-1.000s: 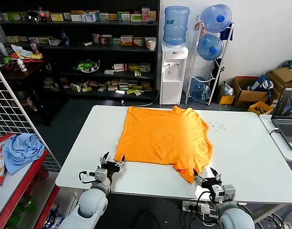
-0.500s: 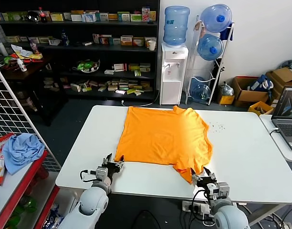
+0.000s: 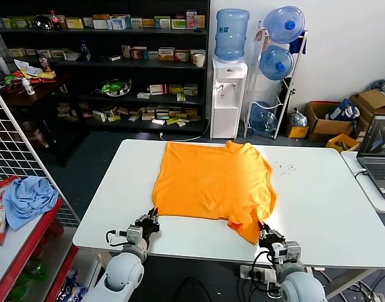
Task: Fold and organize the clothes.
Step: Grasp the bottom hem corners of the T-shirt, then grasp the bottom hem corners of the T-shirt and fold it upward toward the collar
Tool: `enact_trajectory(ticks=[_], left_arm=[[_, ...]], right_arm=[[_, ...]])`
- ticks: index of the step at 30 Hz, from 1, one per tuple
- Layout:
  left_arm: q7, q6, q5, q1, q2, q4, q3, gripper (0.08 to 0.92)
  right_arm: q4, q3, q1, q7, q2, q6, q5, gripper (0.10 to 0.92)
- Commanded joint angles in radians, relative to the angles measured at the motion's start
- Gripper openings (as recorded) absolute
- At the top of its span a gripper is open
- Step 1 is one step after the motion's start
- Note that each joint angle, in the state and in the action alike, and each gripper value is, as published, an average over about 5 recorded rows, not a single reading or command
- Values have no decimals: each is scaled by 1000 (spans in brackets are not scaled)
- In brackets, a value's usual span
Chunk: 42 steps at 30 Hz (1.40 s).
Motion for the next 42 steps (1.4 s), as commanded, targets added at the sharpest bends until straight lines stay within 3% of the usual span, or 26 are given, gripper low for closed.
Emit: enact_trajectory(ticks=[1,10,25,33,42], left_arm=[[-8,2,-5,31,2,-30,0,113],[-55,8,-5,97,41,-150,10,105],[-86,-11,33,305,138,-363,-2,105],[-85,-58,76,211,102,-325,-1,105],[-73,-98,120,46,66,-150,44,105]], right_arm=[[59,-2,-30,3,-10,-3,-4,124],[208,37,-174,11,-93,-20,-26,124],[364,153,-420,7,-171,-3,-88,124],[301,141,-316,-3,-170,90,-92,124],[96,66,-65,-20,-181,191,-77,124]])
